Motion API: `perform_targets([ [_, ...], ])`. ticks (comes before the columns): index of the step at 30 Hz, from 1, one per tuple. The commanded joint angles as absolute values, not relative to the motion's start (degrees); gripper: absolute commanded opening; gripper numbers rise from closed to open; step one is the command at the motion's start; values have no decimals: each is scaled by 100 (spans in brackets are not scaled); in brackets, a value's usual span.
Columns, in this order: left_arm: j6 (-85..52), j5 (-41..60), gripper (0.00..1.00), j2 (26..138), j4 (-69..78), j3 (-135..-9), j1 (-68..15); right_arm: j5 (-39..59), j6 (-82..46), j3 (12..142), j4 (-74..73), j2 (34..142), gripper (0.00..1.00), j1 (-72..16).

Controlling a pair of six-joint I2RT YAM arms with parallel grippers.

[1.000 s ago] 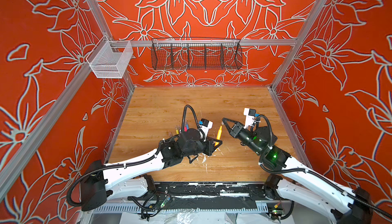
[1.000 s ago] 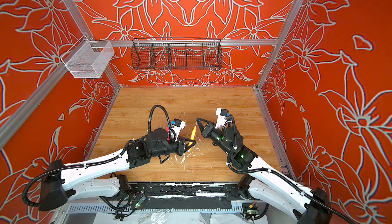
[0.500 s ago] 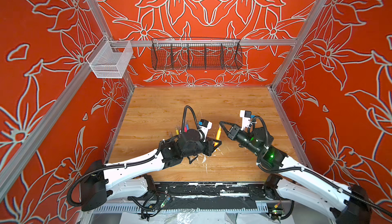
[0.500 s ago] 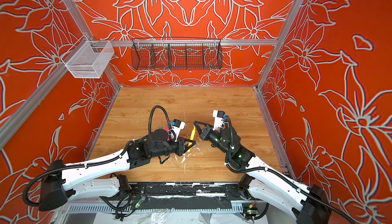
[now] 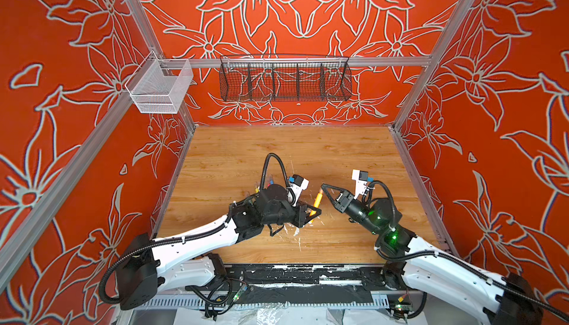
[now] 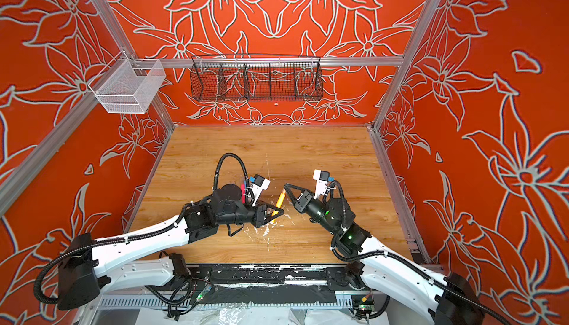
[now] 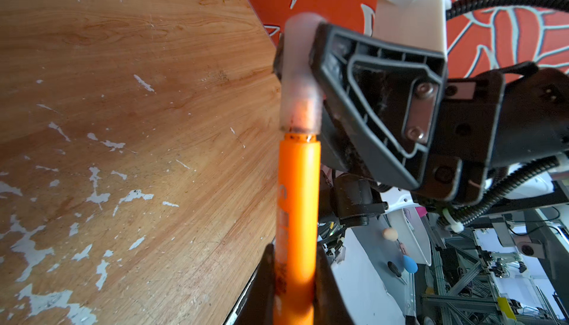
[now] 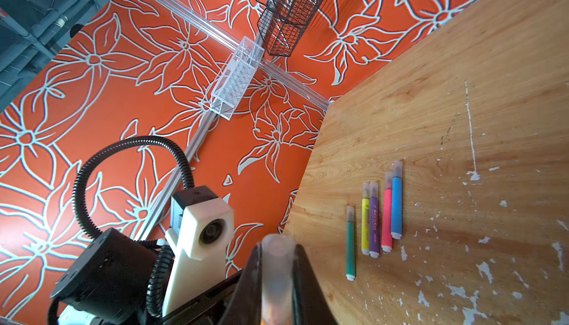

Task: Insert the pens into the pen caps
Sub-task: 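Lower the cap onto the orange marker tip with the right gripper, then push the cap down over the orange marker with the right gripper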

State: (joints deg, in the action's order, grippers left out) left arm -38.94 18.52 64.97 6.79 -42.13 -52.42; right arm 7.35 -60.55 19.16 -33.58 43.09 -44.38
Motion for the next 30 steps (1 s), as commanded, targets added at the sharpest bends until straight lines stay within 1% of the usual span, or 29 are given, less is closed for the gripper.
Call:
perform_targets([
  [1,-3995,1416,0,6494,1292,-4339,-5001,1362,-5920,1907,-3286,4334,2,-4652],
  [3,-3962,1435,0,6557,1289,-4367,-5001,1367,-5812,1963,-3313,4445,4,-4767],
  [5,-3922,1420,0,6600,1282,-4381,-5001,1371,-5726,2009,-3313,4534,10,-4817],
  [8,-3856,1264,0,6585,1211,-4386,-5001,1193,-5612,2025,-3170,4451,28,-4817],
  [10,-3810,1079,0,6537,1089,-4369,-4996,913,-5465,2068,-2815,4221,42,-4821],
  [12,-3771,948,0,6479,1029,-4330,-5001,598,-5333,2181,-2170,3928,51,-4819],
  [14,-3689,872,0,6419,1015,-4298,-5001,278,-5153,2361,-1610,3649,56,-4812],
  [16,-3506,785,0,6376,937,-4339,-5001,9,-5016,2564,-1117,3382,58,-4791],
  [18,-3276,785,0,6352,947,-4351,-5001,-80,-4850,2687,-986,3200,59,-4774],
  [21,-2824,983,0,6342,1047,-4334,-5007,-233,-4657,2979,-731,3175,58,-4750],
  [25,-2428,1098,0,6386,1083,-4299,-5008,-292,-4501,3463,-532,3569,52,-4734],
  [30,-2267,1433,0,6487,1240,-4272,-5010,-294,-4423,3981,-485,4285,48,-4712],
])
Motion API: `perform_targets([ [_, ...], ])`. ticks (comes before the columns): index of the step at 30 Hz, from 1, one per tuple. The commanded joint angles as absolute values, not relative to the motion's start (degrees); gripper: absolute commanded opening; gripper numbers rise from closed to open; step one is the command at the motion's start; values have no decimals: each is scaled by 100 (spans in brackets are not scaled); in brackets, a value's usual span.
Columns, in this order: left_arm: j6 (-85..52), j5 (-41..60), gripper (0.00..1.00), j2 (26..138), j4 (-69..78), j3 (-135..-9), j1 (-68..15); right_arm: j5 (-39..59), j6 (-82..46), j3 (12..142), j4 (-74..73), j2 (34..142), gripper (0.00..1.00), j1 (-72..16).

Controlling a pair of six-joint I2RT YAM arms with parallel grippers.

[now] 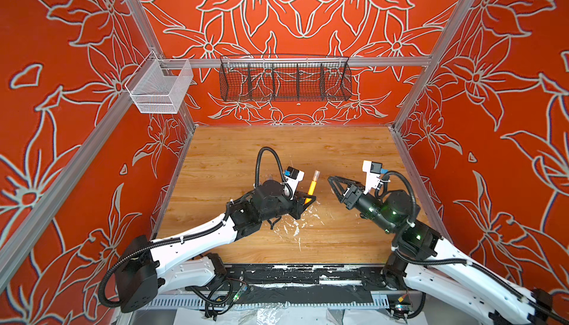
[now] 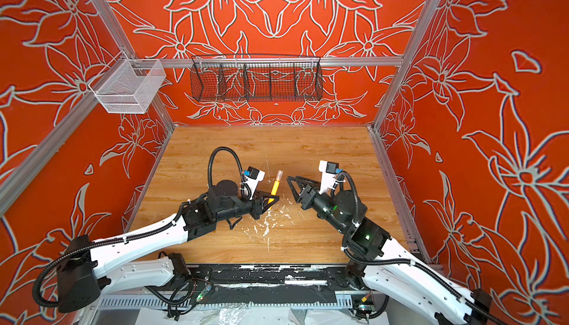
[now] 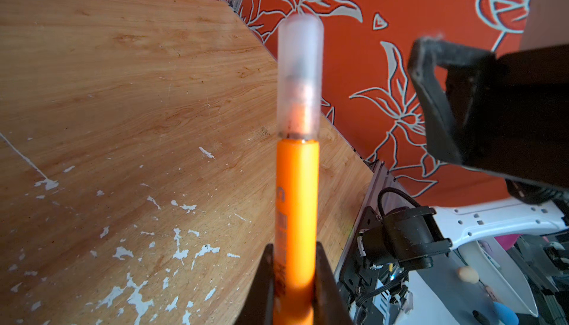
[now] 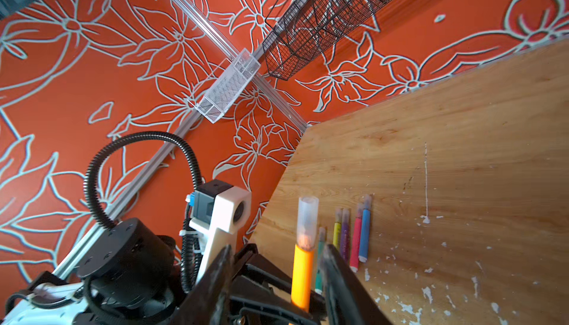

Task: Insert the pens into the pen caps
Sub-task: 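Push the cap down over the orange marker with the right gripper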

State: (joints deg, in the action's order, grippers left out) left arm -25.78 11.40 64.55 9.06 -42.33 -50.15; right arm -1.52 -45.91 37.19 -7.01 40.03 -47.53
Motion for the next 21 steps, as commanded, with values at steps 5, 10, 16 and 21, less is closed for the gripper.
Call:
perform_targets([
  [5,-2194,1469,0,6526,1293,-4257,-5010,-323,-4264,4506,-369,4943,46,-4659],
  [10,-2124,1422,0,6557,1274,-4263,-5010,-209,-4218,4707,-342,5305,44,-4658],
  [16,-2126,1455,0,6599,1275,-4280,-5009,-146,-4210,4727,-423,5499,33,-4654],
  [21,-2146,1462,0,6598,1295,-4263,-5010,57,-4249,4770,-448,5629,24,-4651],
])
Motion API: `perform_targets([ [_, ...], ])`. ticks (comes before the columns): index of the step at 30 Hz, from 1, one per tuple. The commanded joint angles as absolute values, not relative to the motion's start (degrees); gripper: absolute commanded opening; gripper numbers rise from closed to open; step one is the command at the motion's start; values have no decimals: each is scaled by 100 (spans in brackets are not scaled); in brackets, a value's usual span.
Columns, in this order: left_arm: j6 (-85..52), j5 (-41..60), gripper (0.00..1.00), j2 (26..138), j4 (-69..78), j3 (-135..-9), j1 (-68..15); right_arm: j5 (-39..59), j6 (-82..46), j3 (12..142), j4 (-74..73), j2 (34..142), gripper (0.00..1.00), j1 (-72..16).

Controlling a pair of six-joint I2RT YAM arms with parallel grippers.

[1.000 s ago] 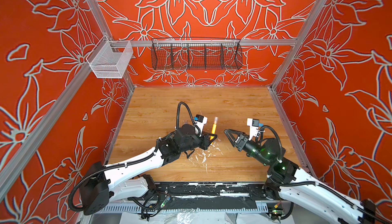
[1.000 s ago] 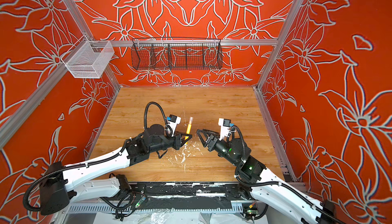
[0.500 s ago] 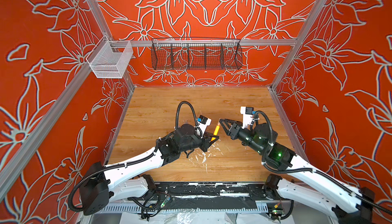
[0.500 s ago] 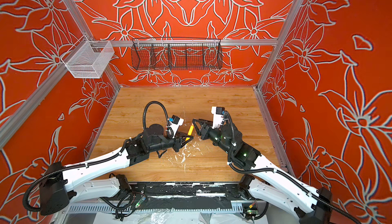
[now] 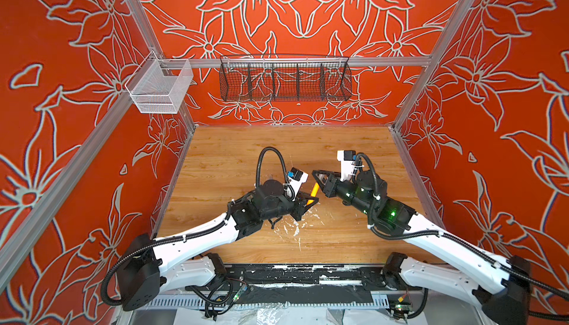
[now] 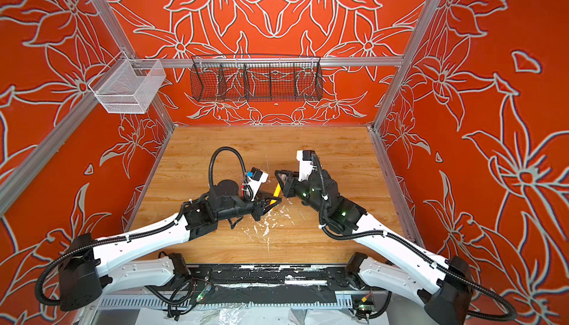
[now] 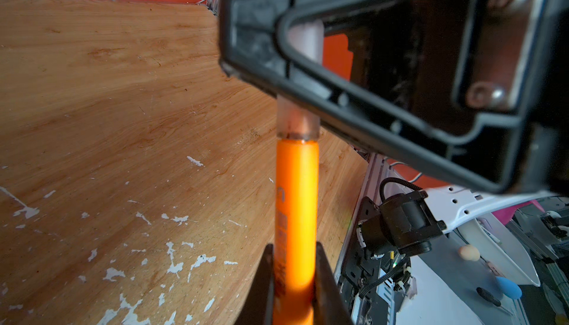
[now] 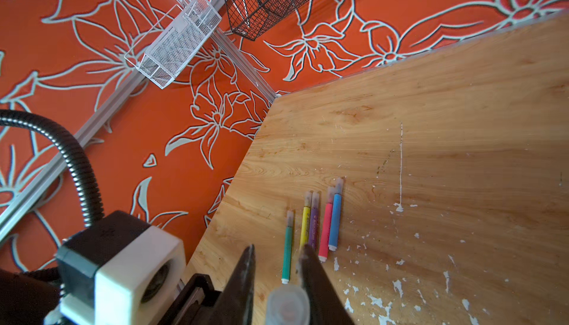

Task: Insert the pens into the pen caps
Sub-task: 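Push the cap down over the orange marker with the right gripper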

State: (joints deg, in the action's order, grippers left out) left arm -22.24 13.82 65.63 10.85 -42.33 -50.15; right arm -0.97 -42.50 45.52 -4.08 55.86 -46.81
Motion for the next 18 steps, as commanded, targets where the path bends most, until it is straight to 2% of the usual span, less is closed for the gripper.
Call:
perform_targets([
  [1,-2145,1468,0,6592,1308,-4263,-5010,87,-4260,4779,-453,5655,23,-4657],
  [7,-2133,1498,0,6631,1318,-4289,-5010,245,-4304,4828,-479,5838,15,-4650],
  [11,-2127,1416,0,6622,1274,-4276,-5010,409,-4381,4808,-601,5953,0,-4665],
  [18,-2180,1289,0,6540,1303,-4211,-5010,600,-4540,4553,-866,5900,0,-4675],
])
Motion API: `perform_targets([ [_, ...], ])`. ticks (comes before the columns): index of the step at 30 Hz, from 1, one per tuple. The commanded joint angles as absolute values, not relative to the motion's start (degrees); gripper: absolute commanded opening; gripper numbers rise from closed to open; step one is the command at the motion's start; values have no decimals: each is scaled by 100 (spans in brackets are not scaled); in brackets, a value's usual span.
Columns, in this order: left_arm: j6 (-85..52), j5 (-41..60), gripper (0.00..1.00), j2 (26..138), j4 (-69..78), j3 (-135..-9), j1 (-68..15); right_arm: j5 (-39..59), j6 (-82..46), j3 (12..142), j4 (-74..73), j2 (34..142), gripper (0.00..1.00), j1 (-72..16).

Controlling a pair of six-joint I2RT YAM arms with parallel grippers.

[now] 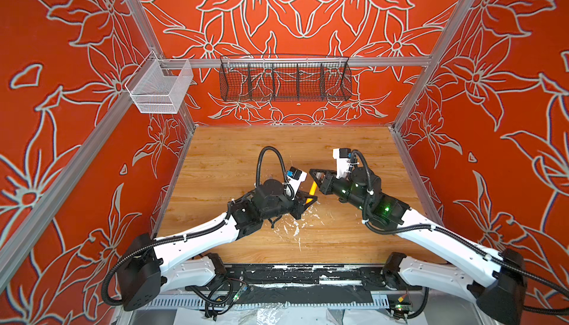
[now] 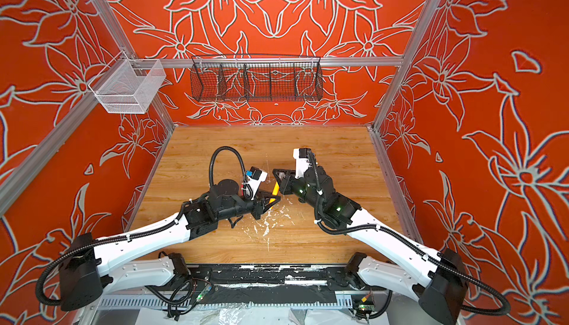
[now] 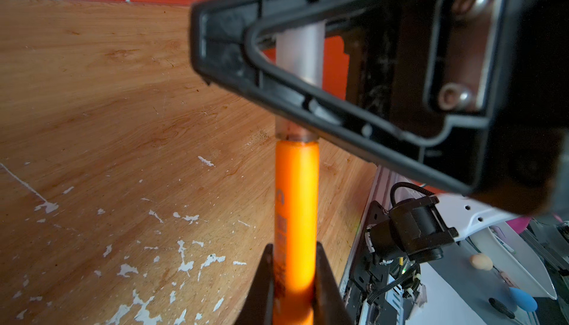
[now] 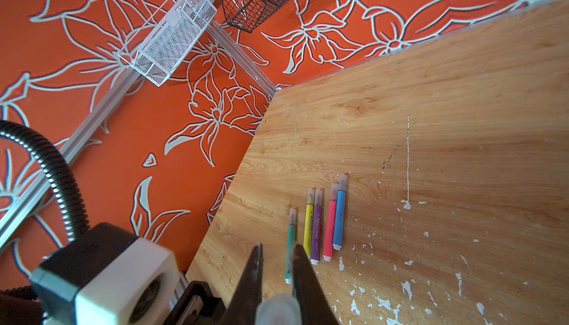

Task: Insert the pens into the pen caps
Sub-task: 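Push the cap down over the orange marker with the right gripper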

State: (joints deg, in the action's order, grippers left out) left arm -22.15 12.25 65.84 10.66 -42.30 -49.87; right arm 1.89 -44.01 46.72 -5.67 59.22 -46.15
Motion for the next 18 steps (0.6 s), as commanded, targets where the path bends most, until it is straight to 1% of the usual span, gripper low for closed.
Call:
perform_targets([
  [1,-2196,1263,0,6531,1317,-4195,-5010,622,-4574,4507,-909,5867,0,-4676],
  [5,-2213,1174,0,6569,1403,-4223,-5010,716,-4655,4347,-977,5754,0,-4728],
  [8,-2281,863,0,6631,1480,-4320,-5010,844,-4802,4098,-1233,5700,0,-4811],
  [13,-2194,330,0,6774,1482,-4831,-4984,865,-4866,3834,-1336,5524,0,-4989],
  [18,-2216,200,0,6877,1338,-5457,-4779,791,-4909,3541,-1374,5224,0,-5214],
])
